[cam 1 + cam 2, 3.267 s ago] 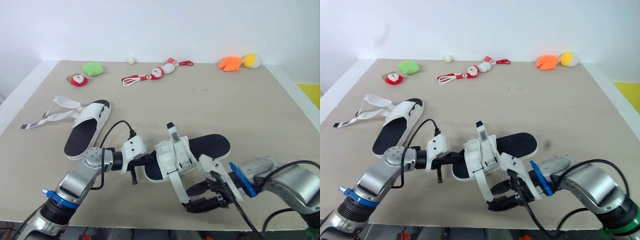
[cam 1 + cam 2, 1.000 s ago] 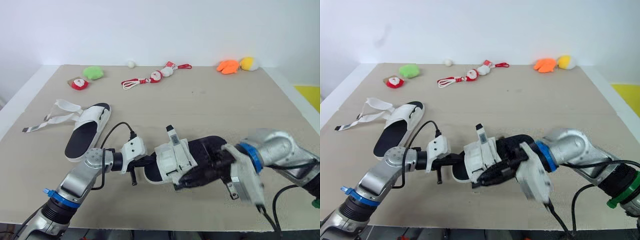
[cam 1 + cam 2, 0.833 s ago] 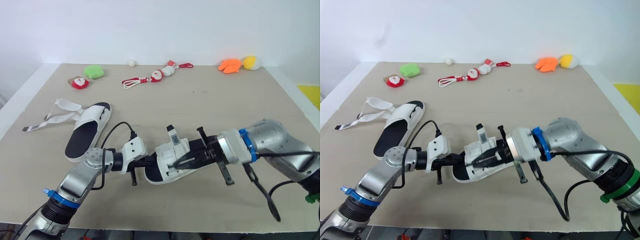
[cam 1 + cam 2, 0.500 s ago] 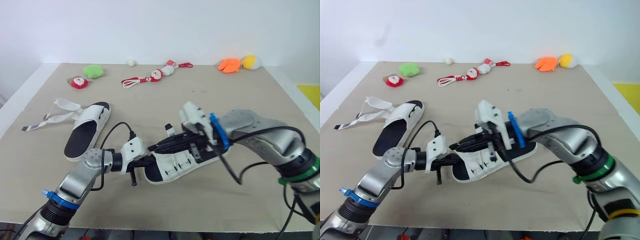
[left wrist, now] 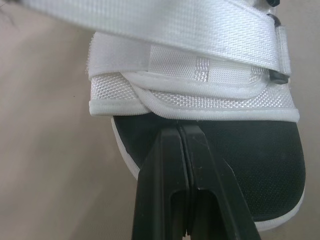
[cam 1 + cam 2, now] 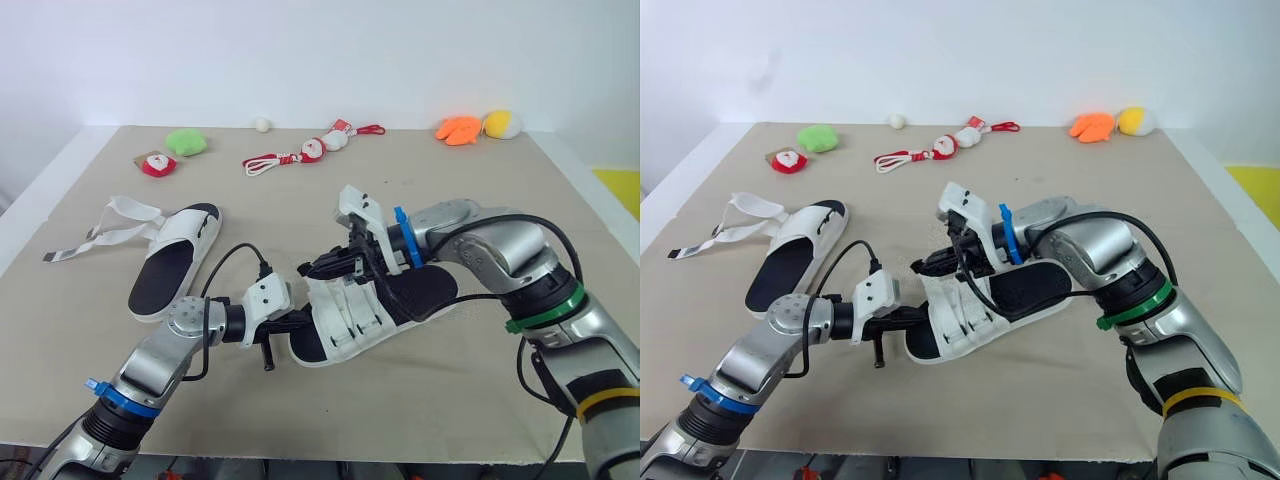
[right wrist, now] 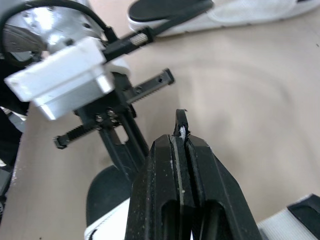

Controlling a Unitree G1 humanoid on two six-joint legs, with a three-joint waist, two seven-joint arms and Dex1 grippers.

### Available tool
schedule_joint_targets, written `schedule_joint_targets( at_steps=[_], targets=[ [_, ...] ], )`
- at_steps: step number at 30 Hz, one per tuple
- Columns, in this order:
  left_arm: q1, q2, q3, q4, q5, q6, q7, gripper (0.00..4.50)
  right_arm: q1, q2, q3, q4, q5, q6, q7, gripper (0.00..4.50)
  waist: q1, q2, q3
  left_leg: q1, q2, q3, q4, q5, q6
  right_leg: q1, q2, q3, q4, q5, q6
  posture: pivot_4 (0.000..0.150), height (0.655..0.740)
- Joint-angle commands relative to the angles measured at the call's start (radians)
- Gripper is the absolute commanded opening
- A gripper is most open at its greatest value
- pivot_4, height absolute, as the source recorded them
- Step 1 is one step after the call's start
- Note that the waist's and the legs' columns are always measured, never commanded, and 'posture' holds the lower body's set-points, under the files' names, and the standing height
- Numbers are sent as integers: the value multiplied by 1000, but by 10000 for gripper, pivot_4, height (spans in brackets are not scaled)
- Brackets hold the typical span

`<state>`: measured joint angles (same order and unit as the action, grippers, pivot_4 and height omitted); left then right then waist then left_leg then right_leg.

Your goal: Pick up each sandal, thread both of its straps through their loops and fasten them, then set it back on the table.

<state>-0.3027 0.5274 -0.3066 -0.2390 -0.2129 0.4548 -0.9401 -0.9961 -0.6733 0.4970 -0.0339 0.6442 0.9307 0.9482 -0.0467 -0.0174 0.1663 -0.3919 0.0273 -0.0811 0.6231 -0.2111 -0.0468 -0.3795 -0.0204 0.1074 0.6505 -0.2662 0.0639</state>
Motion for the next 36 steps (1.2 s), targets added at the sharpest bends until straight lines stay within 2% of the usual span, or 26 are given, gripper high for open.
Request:
schedule_joint_targets(
  at_steps=[1, 20, 30, 33, 35, 36],
  targets=[
    [30, 15, -62, 72, 38, 31, -12, 0, -28, 18, -79, -3, -54, -6, -28, 387, 0, 0, 0, 0, 0, 0, 0, 0, 0, 0, 0, 0, 0, 0, 0, 1500, 7400],
    [41, 15, -65, 72, 39, 23, -10, 0, 15, 74, -51, 60, -266, 16, -86, 387, -2, 0, 0, 0, 1, 0, 1, 0, 0, -1, 2, 0, 0, 2, 1, 1500, 7400],
    [40, 10, -65, 80, 42, 16, -9, 0, 54, 62, -10, 17, -354, -69, -43, 387, -3, 0, 0, 0, 2, 0, 1, 1, 1, -1, 2, 0, 0, 3, 2, 1500, 7400],
    [39, 9, -66, 85, 43, 14, -9, 0, 64, 43, 33, 22, -433, -147, -41, 387, -3, 0, 0, 0, 2, 0, 1, 1, 1, -1, 2, 0, 0, 3, 2, 1500, 7400],
    [39, 9, -65, 85, 42, 14, -8, 0, 67, 29, 48, 20, -471, -194, -29, 8117, -3, 0, 0, 0, 2, 0, 1, 1, 1, -2, 2, 0, 0, 3, 2, 1500, 7400],
    [38, 9, -64, 86, 42, 13, -8, 0, 71, 24, 47, 14, -477, -206, -18, 9425, -3, 0, 0, 0, 2, 0, 1, 1, 1, -2, 2, 0, 0, 2, 2, 1500, 7400]
  ],
)
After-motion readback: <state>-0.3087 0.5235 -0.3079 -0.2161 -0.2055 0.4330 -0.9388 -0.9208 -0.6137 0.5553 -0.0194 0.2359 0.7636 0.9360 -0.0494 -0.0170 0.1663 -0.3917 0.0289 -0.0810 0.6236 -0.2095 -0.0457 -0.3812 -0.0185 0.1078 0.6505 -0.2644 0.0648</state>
